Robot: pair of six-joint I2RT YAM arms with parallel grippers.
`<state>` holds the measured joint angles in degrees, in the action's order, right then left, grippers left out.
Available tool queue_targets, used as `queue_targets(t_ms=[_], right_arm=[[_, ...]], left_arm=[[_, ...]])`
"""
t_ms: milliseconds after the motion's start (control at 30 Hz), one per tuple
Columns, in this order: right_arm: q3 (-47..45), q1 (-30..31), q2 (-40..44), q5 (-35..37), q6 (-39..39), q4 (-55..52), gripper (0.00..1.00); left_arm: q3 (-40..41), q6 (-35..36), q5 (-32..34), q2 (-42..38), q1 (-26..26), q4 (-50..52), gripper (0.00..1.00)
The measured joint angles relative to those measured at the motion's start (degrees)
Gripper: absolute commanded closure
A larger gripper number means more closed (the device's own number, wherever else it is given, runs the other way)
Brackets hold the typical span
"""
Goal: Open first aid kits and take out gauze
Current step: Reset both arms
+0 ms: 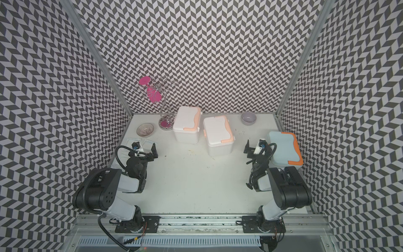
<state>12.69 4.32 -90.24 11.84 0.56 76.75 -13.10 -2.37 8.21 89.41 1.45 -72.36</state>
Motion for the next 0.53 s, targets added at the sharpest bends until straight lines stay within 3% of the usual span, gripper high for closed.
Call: queue_targets(t_ms=[533], right_arm=[[-0.9, 0.0, 0.0, -2.16, 0.0, -0.94, 0.0]], left_arm=[[-0.02, 0.42, 0.28, 0.0, 0.31, 0.24, 0.0]])
